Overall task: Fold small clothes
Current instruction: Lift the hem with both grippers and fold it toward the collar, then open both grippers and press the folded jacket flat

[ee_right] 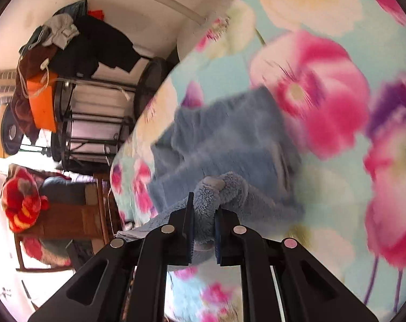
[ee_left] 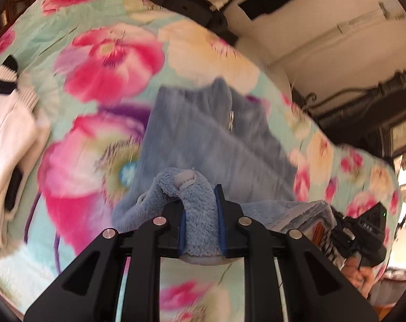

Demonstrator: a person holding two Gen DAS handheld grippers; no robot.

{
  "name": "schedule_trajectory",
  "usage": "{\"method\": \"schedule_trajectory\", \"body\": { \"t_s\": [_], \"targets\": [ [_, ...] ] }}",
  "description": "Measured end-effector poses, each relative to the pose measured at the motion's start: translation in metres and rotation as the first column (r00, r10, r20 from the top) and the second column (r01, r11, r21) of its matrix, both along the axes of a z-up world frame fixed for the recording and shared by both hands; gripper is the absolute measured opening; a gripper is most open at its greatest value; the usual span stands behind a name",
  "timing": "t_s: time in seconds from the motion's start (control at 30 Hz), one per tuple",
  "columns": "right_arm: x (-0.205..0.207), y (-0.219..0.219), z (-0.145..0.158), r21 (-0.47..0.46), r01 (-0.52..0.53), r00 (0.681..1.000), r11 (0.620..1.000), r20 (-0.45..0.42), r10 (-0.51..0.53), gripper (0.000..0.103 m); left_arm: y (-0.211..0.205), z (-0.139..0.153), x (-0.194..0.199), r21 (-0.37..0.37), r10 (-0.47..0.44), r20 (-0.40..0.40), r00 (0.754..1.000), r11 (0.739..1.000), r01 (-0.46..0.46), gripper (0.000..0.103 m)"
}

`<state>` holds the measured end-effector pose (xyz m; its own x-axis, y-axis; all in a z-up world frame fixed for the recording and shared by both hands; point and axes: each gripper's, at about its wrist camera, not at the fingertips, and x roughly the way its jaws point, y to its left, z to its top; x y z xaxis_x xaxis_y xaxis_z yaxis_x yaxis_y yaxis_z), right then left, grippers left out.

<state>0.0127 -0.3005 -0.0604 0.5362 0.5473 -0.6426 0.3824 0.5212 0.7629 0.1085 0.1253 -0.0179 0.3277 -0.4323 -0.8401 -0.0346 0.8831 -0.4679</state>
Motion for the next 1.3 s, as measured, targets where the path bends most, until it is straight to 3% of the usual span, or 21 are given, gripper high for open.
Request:
{"method": "schedule_trajectory", "body": {
  "t_s": [0.2, 0.43, 0.5, 0.57, 0.63, 0.73, 0.8, 0.9, 1.0, 1.13, 1.23, 1.3],
  "targets": [
    [0.064, 0.002, -0.013, 0.005, 0.032, 0.999, 0.999, 0.013, -0.032, 0.012, -0.003, -0.003, 0.056, 0.003, 0.044, 0.022, 0.999, 0.999, -0.044, 0.017],
    [0.11, -0.002, -0.051, -0.029, 0.057, 0.998, 0.998, -0.021, -0.058, 0.012, -0.007, -0.037, 0.098, 0.061, 0.055, -0.032, 0.998, 0.997, -0.053, 0.018],
    [0.115, -0.004, -0.06, -0.018, 0.065, 0.997, 0.998, -0.028, -0.065, 0.016, -0.009, -0.044, 0.105, 0.071, 0.056, -0.044, 0.997, 0.996, -0.053, 0.023],
    [0.117, -0.009, -0.067, 0.017, 0.079, 0.996, 0.997, -0.035, -0.078, 0.023, -0.008, -0.043, 0.108, 0.056, 0.063, -0.048, 0.997, 0.997, -0.06, 0.036],
    [0.115, -0.015, -0.064, 0.037, 0.101, 0.995, 0.994, -0.026, -0.1, 0.05, -0.007, -0.034, 0.109, 0.019, 0.062, -0.033, 0.998, 0.998, -0.061, 0.047],
    [0.113, -0.018, -0.038, -0.062, 0.111, 0.993, 0.992, 0.052, -0.108, 0.052, -0.008, -0.014, 0.107, -0.017, 0.058, 0.029, 0.998, 0.998, -0.057, 0.063],
    [0.111, -0.018, -0.026, -0.1, 0.115, 0.99, 0.988, 0.091, -0.106, 0.051, -0.014, 0.002, 0.102, 0.056, 0.057, 0.102, 0.993, 0.996, -0.063, 0.072],
    [0.111, -0.004, -0.013, -0.117, 0.075, 0.99, 0.99, 0.129, -0.06, 0.04, -0.03, 0.02, 0.091, 0.146, 0.001, 0.18, 0.984, 0.989, -0.028, 0.074],
    [0.113, 0.025, -0.01, -0.179, -0.027, 0.992, 0.984, 0.12, 0.049, 0.032, -0.05, 0.013, 0.087, 0.149, -0.086, 0.157, 0.984, 0.987, 0.063, 0.078],
    [0.122, 0.062, -0.019, -0.238, -0.16, 0.977, 0.958, 0.097, 0.188, 0.031, -0.082, -0.02, 0.089, 0.257, -0.165, 0.074, 0.984, 0.956, 0.141, 0.078],
    [0.127, 0.074, -0.038, -0.221, -0.219, 0.97, 0.95, 0.053, 0.236, 0.031, -0.088, -0.044, 0.092, 0.303, -0.177, 0.009, 0.984, 0.939, 0.166, 0.078],
    [0.131, 0.075, -0.053, -0.223, -0.229, 0.971, 0.947, 0.019, 0.239, 0.031, -0.087, -0.058, 0.095, 0.386, -0.164, -0.016, 0.986, 0.909, 0.157, 0.078]
  ]
}}
